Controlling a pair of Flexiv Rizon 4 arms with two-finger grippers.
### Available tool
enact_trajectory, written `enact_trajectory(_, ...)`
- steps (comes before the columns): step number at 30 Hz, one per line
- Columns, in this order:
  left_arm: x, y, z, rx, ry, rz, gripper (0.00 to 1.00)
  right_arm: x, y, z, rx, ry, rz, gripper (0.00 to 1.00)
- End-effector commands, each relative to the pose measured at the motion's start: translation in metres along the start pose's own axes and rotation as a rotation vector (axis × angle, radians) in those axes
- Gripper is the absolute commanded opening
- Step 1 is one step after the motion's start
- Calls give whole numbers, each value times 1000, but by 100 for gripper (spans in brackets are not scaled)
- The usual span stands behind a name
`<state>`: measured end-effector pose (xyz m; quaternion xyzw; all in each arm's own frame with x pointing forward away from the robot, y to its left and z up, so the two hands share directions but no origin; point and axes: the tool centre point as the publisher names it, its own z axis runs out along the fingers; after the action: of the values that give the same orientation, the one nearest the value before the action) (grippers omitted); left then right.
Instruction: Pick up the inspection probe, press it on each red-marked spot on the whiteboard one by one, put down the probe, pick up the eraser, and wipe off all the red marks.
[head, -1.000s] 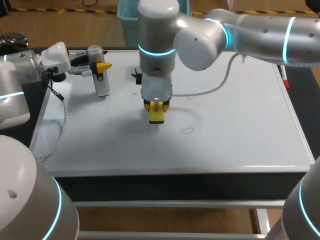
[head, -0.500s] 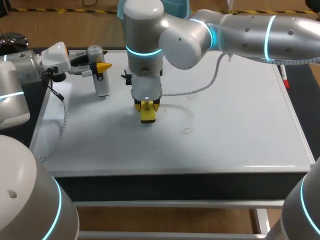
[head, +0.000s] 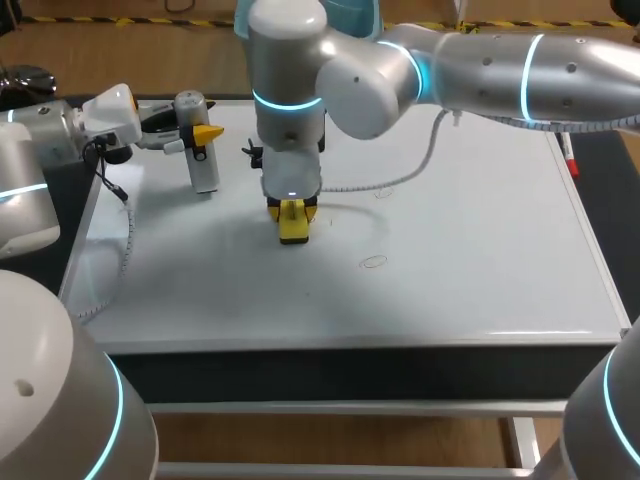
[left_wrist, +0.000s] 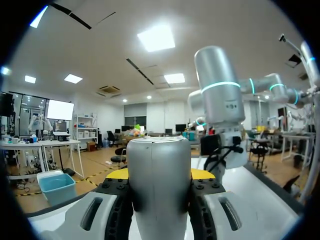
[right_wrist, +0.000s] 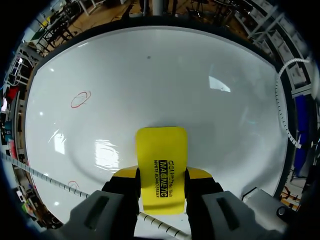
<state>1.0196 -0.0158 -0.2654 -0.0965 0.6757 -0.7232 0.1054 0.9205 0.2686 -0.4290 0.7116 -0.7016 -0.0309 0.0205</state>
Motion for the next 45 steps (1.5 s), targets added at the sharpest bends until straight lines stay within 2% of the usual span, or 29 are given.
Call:
enact_trajectory(1,0,-1,0,1,-1,1,0,4,-5,3,-4,7,3,0)
enact_trajectory(12,0,-1,0,1,-1,1,0,32,-17,10,-9,34,57,0)
enact_trajectory(20,0,-1,0,1,-1,1,0,63,-28,16,-10,46,116,0)
enact_trajectory(26,0,-1,0,1,-1,1,0,72,-31,10,-3,34,136,0)
enact_trajectory(29,0,-1,0,1,-1,1,0,74,-31,2,10,24,136,0)
enact_trajectory(31,0,-1,0,1,-1,1,0,77,-32,-8,40,66,145,0)
enact_trajectory(32,0,-1,0,1,-1,1,0,80,-31,-20,22,34,152,0)
enact_trajectory(37,0,-1,0,1,-1,1,0,92,-36,-52,11,10,151,0)
enact_trajectory(45,0,-1,0,1,-1,1,0,111,-53,-71,32,4,192,0)
